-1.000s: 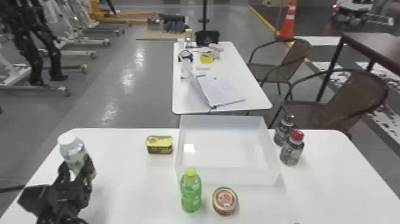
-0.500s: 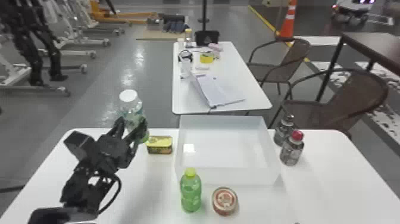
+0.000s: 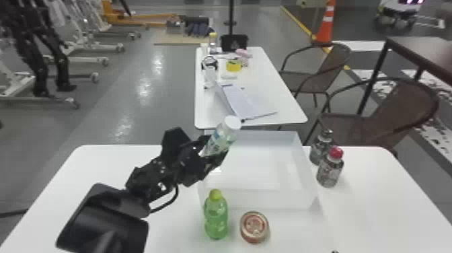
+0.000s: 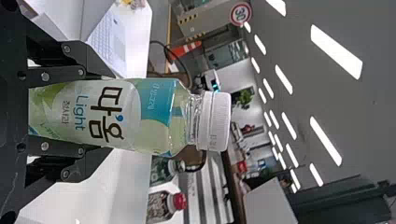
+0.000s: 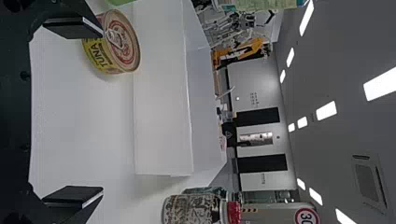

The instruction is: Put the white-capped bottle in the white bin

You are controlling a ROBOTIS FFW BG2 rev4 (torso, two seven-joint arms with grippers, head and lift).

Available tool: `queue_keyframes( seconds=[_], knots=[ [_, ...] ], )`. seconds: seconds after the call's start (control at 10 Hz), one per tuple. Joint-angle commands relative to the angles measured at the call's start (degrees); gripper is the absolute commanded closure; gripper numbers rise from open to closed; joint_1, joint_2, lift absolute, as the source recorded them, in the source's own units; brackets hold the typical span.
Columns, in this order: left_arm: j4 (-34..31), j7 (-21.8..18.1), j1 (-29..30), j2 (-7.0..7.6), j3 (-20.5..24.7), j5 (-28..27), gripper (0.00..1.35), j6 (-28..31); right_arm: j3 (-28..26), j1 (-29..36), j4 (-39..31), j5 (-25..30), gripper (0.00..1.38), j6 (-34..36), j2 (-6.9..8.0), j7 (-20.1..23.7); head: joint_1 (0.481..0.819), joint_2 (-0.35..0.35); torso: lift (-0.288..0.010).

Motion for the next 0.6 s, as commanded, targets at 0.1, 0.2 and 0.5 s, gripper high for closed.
queue_keyframes(
  seconds=[0.1, 0.2, 0.5],
  knots=[
    [0.2, -1.0, -4.1, 1.05, -6.8, -11.3, 1.10, 2.1, 0.1, -0.5, 0.4, -0.1, 0.11, 0.0, 0.00, 0.3, 0.549, 0.000, -0.100],
    [0.6, -1.1, -6.0, 2.28, -9.5, -15.3, 1.07, 2.9, 0.1, -0.8, 0.6, 0.1, 0.11, 0.0, 0.35, 0.6, 0.549, 0.000, -0.100],
    [0.8, -1.8, -8.0, 3.51, -13.7, -21.8, 0.79, 3.9, 0.1, -1.1, 0.8, 0.1, 0.11, 0.0, 0.53, 0.7, 0.549, 0.000, -0.100]
  ],
)
